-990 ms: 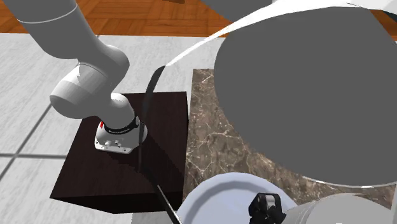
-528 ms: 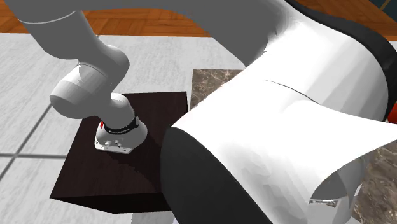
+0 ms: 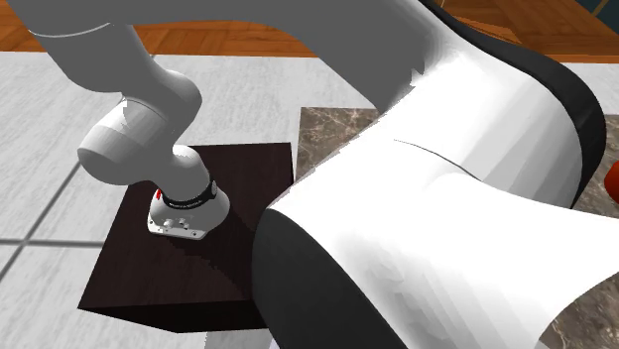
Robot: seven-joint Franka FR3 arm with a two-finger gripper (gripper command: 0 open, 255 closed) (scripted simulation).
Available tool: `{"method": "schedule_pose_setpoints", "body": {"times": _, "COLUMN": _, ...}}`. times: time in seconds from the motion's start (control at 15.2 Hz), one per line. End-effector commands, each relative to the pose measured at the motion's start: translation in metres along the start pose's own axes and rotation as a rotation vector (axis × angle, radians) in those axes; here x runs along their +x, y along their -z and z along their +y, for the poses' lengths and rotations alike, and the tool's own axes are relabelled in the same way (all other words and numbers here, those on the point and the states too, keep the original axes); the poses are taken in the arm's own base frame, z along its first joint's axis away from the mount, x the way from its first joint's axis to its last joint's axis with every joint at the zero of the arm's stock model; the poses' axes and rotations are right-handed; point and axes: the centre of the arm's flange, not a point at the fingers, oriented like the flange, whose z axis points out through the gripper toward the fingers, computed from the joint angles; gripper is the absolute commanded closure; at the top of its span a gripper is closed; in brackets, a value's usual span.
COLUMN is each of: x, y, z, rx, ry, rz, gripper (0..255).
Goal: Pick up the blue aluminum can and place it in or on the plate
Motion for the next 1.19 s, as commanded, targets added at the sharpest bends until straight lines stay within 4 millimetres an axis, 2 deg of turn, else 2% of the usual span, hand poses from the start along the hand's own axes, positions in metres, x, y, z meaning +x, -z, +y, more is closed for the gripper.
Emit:
{"method": "schedule_pose_setpoints", "body": {"times": 0.0, "x": 0.0, "y": 0.0, "z": 0.0, "rx": 0.0, "ry": 0.0, "rz": 0.0, "gripper": 0}}
{"method": "schedule_pose_setpoints", "body": {"times": 0.33, "x": 0.0, "y": 0.0, "z": 0.0, "rx": 0.0, "ry": 0.0, "rz": 0.0, "gripper": 0}}
{"method": "schedule_pose_setpoints", "body": {"times": 0.59, "x": 0.0, "y": 0.05, "z": 0.0, "rx": 0.0, "ry": 0.0, "rz": 0.0, "gripper": 0}}
{"method": "schedule_pose_setpoints", "body": {"times": 1.12, "x": 0.0, "y": 0.05, "z": 0.0, "rx": 0.0, "ry": 0.0, "rz": 0.0, "gripper": 0}}
